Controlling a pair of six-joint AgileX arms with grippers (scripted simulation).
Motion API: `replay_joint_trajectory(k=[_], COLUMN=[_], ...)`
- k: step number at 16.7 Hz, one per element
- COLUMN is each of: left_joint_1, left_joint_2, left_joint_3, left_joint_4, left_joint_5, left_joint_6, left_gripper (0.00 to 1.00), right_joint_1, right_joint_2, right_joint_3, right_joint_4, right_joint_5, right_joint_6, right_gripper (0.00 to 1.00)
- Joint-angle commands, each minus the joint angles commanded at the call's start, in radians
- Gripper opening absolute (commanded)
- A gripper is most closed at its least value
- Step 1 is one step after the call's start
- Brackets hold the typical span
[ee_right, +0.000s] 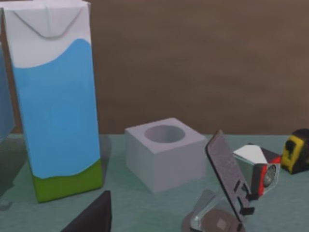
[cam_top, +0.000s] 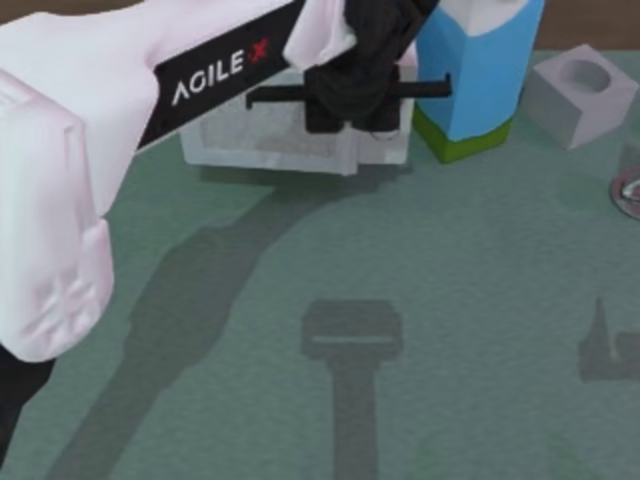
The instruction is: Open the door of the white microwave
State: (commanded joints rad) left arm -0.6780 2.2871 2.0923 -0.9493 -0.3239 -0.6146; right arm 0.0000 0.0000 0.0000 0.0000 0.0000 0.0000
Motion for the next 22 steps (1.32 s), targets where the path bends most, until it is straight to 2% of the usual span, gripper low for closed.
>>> replay_joint_trajectory(k=[7, 14, 22], left_joint_1=[-0.007, 0.003, 0.003], left_joint_2=[0.004, -0.099, -0.102], left_joint_3=[-0.004, -0.166, -0.171], left_joint_4=[0.004, 0.093, 0.095], left_joint_5=[0.005, 0.037, 0.039], left_joint_6=[-0.001, 0.086, 0.089], left_gripper=[0.00, 0.00, 0.00], right_joint_1=[0.000, 0.000, 0.000], right_joint_2=[0.000, 0.000, 0.000], right_joint_3=[0.000, 0.000, 0.000], right_joint_4=[0.000, 0.000, 0.000], right_joint_5=[0.000, 0.000, 0.000], right_joint_6=[0.000, 0.000, 0.000], right_gripper=[1.00, 1.00, 1.00])
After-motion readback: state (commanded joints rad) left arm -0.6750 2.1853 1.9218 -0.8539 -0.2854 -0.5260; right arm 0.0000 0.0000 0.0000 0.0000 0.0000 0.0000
